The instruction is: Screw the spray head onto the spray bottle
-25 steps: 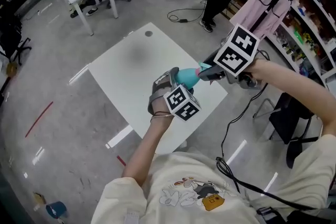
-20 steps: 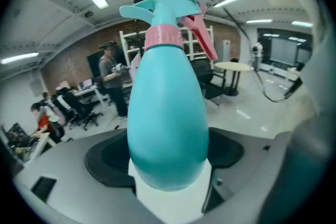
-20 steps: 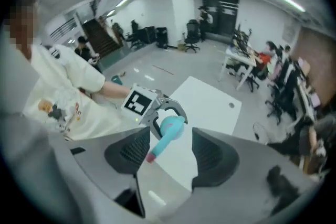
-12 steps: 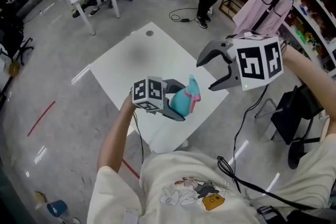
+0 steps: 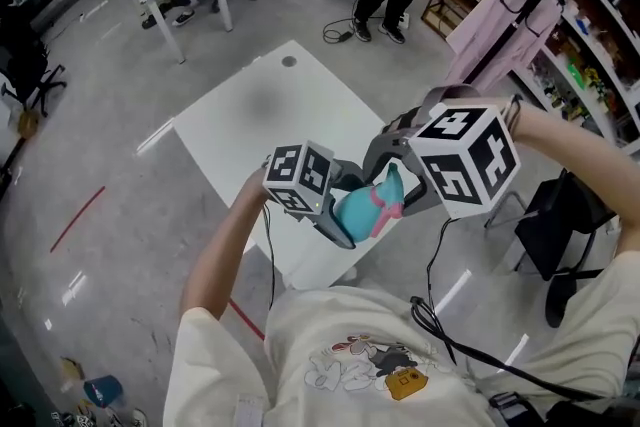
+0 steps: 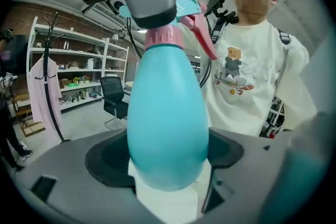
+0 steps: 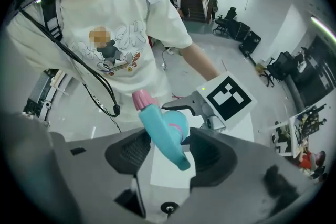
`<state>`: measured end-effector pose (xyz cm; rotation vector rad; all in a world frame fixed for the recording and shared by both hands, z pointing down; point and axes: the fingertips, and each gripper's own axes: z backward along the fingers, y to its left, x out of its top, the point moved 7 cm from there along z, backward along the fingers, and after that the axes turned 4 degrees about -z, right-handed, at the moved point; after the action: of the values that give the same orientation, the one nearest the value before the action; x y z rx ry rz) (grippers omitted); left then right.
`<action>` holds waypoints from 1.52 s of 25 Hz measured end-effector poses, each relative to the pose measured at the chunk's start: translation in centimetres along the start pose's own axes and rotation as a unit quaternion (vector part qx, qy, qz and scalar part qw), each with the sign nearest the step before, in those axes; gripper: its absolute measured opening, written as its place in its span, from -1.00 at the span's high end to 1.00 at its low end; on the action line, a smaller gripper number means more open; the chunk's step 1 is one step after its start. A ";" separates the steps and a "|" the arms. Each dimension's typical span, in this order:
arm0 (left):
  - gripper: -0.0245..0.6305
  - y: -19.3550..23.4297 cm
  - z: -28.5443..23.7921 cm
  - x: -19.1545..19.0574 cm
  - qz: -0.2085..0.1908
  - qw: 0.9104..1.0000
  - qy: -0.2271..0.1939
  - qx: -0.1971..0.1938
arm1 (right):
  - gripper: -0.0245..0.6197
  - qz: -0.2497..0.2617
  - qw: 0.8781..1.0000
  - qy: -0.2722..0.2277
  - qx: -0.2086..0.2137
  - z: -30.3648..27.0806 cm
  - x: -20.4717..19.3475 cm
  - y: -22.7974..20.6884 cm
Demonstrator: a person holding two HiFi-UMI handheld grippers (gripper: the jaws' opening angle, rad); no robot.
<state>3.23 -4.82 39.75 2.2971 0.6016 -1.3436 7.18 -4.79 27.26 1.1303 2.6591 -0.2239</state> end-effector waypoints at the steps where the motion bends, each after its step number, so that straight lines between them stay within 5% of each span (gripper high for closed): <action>1: -0.31 0.0 -0.1 -0.1 -0.003 1.000 0.004 0.004 | 0.19 -0.001 1.000 -0.001 0.005 -0.3 0.0 0.0; 4: -0.31 0.0 -0.3 -0.2 -0.010 1.000 0.015 0.014 | 0.50 0.001 1.000 -0.006 0.007 -0.7 0.0 0.0; 9: -0.31 1.0 -0.1 -0.5 0.008 0.995 0.018 0.093 | 0.51 -0.044 0.999 0.016 -0.005 -0.9 -1.0 -0.6; 14: -0.31 2.4 0.3 -1.5 0.042 0.977 0.029 0.209 | 0.51 -0.106 0.993 0.036 -0.032 -1.4 -2.8 -1.5; 21: -0.31 2.3 -1.5 -2.5 0.023 0.972 0.044 0.230 | 0.51 -0.060 0.996 0.053 -0.028 -2.8 -2.9 -0.2; 26: -0.32 2.0 -0.2 -5.9 0.060 0.952 0.044 0.297 | 0.52 -0.077 0.994 0.069 -0.044 -3.3 -4.6 -0.4; 31: -0.30 0.2 0.5 -9.8 0.164 0.896 0.031 0.411 | 0.52 -0.214 0.969 0.080 -0.094 -6.8 -9.9 -3.2; 33: 0.07 -0.7 0.3 -10.7 0.195 0.855 0.034 0.480 | 0.52 -0.277 0.952 0.082 -0.103 -9.8 -12.4 -4.4; 35: 0.62 -1.5 0.3 -11.8 0.233 0.793 0.030 0.562 | 0.52 -0.322 0.937 0.076 -0.108 -13.5 -14.4 -5.7; 36: 0.80 -1.8 0.1 -12.3 0.254 0.770 0.021 0.586 | 0.52 -0.340 0.931 0.069 -0.111 -15.4 -15.1 -6.5; 38: 0.89 -2.4 -0.7 -13.0 0.285 0.749 0.002 0.598 | 0.52 -0.368 0.921 0.067 -0.109 -19.2 -15.9 -8.3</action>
<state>-3.35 -4.55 51.29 2.9090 -1.3089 -1.5578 8.71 -16.89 50.53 0.0402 3.0109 0.0302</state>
